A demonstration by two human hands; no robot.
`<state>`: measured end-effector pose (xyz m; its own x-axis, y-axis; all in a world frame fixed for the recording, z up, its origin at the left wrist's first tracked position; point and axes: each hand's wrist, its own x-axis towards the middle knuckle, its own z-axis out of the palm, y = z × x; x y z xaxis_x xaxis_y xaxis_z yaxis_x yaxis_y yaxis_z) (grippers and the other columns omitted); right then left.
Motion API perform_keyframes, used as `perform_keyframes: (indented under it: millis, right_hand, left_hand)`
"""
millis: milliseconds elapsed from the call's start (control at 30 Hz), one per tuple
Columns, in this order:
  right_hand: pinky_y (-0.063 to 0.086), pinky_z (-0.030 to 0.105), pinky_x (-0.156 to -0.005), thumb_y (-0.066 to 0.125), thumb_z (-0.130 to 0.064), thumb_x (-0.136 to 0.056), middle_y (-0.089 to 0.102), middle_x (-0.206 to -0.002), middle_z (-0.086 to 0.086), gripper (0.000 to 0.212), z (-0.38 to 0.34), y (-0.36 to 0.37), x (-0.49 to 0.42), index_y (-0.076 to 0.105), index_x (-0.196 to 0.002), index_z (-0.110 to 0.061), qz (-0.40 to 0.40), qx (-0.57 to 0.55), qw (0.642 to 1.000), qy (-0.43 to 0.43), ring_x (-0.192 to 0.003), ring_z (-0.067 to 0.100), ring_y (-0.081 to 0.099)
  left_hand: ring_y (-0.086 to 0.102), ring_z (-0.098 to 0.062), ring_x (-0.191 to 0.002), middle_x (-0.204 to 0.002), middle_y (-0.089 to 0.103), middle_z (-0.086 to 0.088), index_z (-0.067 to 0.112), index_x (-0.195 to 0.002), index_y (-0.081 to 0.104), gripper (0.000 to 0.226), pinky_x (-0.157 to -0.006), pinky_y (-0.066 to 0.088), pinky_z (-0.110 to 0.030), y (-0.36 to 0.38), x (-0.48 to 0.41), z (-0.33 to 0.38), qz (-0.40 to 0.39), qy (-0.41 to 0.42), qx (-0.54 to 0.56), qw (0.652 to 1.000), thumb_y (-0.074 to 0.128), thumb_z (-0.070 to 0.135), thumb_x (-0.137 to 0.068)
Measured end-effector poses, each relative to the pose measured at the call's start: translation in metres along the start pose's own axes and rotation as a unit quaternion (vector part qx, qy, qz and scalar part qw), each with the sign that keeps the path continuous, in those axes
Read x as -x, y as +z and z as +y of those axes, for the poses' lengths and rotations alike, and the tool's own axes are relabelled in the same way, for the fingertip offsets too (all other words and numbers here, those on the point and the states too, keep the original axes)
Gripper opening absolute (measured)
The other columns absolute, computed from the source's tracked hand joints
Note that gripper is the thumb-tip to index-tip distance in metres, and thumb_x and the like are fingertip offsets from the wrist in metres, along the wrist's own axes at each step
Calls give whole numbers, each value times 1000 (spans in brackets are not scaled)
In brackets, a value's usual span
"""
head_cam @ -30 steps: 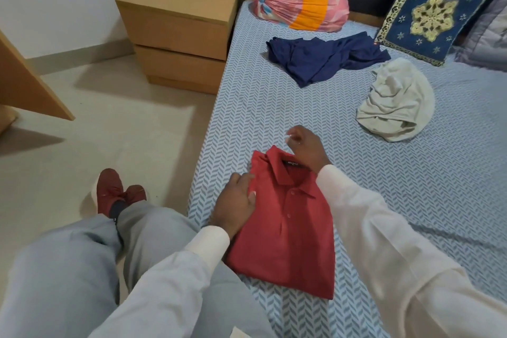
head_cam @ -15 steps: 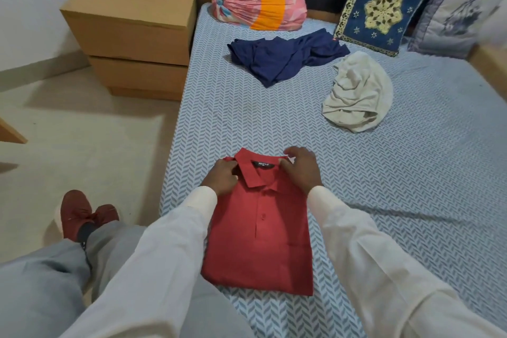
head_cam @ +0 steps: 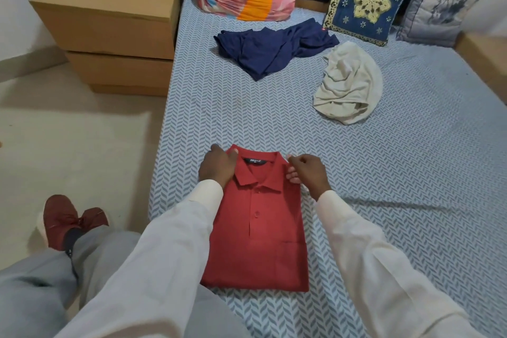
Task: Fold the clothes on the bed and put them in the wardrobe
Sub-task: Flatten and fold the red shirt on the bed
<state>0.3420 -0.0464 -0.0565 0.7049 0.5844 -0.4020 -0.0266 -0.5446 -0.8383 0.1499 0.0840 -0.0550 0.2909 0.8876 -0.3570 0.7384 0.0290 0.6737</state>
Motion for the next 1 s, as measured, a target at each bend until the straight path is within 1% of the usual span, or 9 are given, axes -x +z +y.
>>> perform_keyframes:
  millis: [133,300,400,567,667,733,800,900,1000]
  right_hand:
    - [61,39,-68,74,-40,-75,71,-63,7,31,4,22,1,57,-72,-14,2,111,994,-20,-63,24,72]
    - [54,39,-64,62,-13,-88,63,-73,9,12,9,24,-7,51,-85,-18,-33,87,996,-7,-60,21,57]
    - [52,37,-71,62,-22,-87,62,-90,1,14,9,26,-15,51,-95,-26,-52,147,987,-31,-72,18,56]
    - [45,31,-63,57,-23,-92,54,-88,0,18,8,24,-22,44,-94,-36,-80,133,988,-6,-66,15,51]
    - [45,25,-60,50,-9,-98,52,-81,5,28,5,16,-12,42,-121,-23,-117,17,993,11,-65,12,50]
    - [48,26,-66,50,-5,-98,53,-83,5,32,11,7,2,44,-125,-20,-86,-31,995,-26,-68,12,54]
    - [50,31,-67,54,-11,-94,58,-85,1,26,28,-3,16,51,-115,-26,-10,-9,998,-69,-69,13,56]
    - [50,36,-73,65,-21,-85,63,-83,-2,23,60,-15,48,55,-105,-25,70,67,992,-80,-75,18,60]
    - [53,36,-82,74,-41,-82,66,-92,1,37,74,-23,89,58,-103,-15,36,113,993,-5,-87,21,65]
  left_hand:
    - [61,-38,-100,-110,62,-20,2,-132,33,46,-77,46,-41,3,5,-7,16,25,-76,997,49,8,-90]
    - [59,-35,-93,-116,53,-14,11,-129,40,39,-75,48,-42,3,6,-11,85,112,-51,989,47,9,-90]
    - [56,-28,-103,-116,53,-8,23,-127,43,39,-84,48,-39,9,10,-18,-18,195,-72,978,58,30,-91]
    - [50,-33,-118,-131,41,-17,22,-139,37,67,-104,42,-44,10,-2,-28,-77,129,-29,988,73,30,-83]
    - [55,-30,-113,-141,29,-17,19,-148,27,77,-106,42,-46,-7,-3,-28,-91,105,38,990,71,24,-85]
    - [54,-29,-116,-143,27,-16,14,-148,31,72,-108,40,-43,-17,8,-38,-56,111,41,991,68,21,-87]
    - [48,-35,-124,-141,32,-20,8,-144,38,68,-111,37,-44,-21,23,-56,-14,114,8,993,69,21,-85]
    - [51,-36,-122,-134,46,-24,2,-136,46,67,-105,42,-41,-23,56,-80,-14,53,-15,998,73,30,-81]
    - [61,-34,-105,-115,61,-21,-1,-115,56,56,-87,49,-35,-24,92,-91,-46,17,-65,997,74,40,-81]
